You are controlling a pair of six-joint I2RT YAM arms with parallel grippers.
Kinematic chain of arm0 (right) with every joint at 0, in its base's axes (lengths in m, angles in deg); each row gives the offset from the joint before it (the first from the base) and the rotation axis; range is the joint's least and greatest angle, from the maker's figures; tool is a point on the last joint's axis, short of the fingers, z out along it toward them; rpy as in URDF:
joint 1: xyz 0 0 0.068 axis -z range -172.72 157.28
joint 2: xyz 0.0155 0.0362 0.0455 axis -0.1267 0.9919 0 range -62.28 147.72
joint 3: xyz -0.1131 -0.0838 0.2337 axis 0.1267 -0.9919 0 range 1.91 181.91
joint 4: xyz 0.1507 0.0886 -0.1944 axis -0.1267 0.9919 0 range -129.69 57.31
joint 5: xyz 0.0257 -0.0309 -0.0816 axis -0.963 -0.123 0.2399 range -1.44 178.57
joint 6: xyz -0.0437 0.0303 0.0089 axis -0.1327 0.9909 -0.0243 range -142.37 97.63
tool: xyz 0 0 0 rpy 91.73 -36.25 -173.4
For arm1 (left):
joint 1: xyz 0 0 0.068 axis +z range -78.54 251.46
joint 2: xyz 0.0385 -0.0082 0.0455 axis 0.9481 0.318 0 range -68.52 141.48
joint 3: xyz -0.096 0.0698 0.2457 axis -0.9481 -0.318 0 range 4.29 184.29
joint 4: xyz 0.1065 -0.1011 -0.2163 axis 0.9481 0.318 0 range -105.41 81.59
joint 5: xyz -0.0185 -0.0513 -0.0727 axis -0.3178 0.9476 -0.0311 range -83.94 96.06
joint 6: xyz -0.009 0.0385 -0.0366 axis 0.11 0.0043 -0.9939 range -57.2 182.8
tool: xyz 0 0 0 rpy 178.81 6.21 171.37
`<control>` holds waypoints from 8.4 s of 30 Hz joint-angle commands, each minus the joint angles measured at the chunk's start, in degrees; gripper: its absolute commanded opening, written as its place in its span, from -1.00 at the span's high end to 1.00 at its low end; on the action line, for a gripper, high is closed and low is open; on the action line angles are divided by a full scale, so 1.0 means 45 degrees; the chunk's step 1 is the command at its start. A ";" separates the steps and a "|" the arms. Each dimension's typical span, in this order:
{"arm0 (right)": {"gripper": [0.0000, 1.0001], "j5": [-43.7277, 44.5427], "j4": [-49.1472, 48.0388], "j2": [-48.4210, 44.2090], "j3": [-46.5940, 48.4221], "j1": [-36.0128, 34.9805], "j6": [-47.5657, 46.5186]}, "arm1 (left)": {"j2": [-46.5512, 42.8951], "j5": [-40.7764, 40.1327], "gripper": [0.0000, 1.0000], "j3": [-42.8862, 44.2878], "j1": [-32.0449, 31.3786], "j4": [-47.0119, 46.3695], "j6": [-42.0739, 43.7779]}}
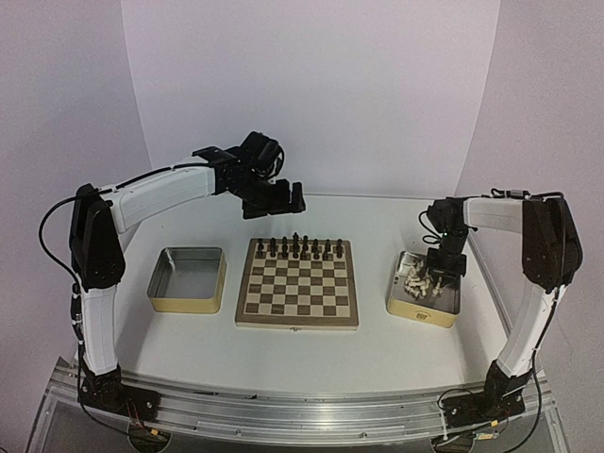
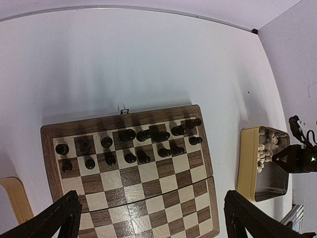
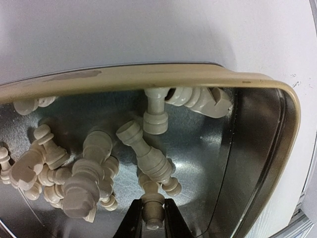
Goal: Set up the chess pieces on the board
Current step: Pick up the chess piece from the storage box, then place the chess piece on the chessboard, then pick up the chess piece from the chessboard, then place the chess piece on the chessboard.
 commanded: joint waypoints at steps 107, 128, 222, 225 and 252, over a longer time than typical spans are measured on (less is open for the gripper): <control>0.98 -0.0723 0.4906 0.7374 1.3657 -0.9287 0.0938 | -0.2890 0.1337 -0.70 -0.3680 0.1973 0.1805 -0.0403; 0.47 -0.0500 0.4775 0.7426 1.3942 -0.9287 0.0524 | -0.2671 0.1331 -0.74 -0.3445 0.1974 0.1660 -0.0387; -0.32 0.1907 0.4021 0.0460 0.9182 -0.3696 -0.0618 | 0.5866 0.1036 0.92 0.6220 -0.2550 0.6839 -0.1715; -0.31 0.1802 0.4002 0.0561 0.9252 -0.3697 -0.0622 | 0.5658 0.0692 1.00 0.6392 -0.2443 0.7299 -0.1720; -0.28 0.1097 0.3931 0.1513 1.0095 -0.3701 -0.0748 | -0.0047 -0.1304 1.00 -0.2407 -0.1426 0.4959 -0.1984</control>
